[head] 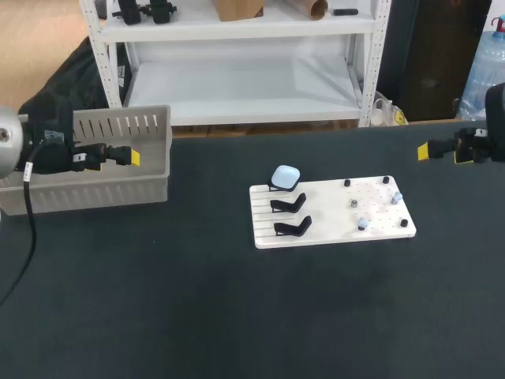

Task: Pick up each earbud case from the left stands, insert the matching earbuds, close the lid, and place the case in the box.

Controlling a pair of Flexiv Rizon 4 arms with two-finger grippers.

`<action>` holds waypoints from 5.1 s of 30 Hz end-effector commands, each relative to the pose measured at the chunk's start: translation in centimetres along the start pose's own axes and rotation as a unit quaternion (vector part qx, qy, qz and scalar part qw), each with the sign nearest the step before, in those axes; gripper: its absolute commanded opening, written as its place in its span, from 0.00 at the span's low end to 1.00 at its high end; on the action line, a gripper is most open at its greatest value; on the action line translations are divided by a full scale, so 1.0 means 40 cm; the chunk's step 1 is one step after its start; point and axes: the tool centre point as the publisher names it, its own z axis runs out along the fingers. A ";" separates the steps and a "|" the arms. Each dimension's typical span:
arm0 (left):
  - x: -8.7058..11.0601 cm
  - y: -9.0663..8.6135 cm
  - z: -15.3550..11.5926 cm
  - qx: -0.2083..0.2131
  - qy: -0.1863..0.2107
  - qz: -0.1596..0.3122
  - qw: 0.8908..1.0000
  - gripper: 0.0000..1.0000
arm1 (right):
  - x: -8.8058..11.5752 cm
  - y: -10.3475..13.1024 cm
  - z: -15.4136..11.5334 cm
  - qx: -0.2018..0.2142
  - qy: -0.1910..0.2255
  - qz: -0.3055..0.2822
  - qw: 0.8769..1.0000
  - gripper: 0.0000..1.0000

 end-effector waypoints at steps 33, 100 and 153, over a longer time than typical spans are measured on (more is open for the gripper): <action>-0.061 -0.101 -0.002 0.132 -0.025 0.230 0.964 1.00 | -0.001 -0.001 0.001 0.000 0.001 0.000 1.000 1.00; -0.008 -0.319 0.586 0.323 0.037 0.461 0.825 0.59 | -0.001 -0.001 0.001 0.000 0.001 0.000 1.000 1.00; 0.033 -0.383 0.681 0.337 0.024 0.454 0.825 0.41 | -0.001 -0.001 0.001 0.000 0.001 0.000 1.000 1.00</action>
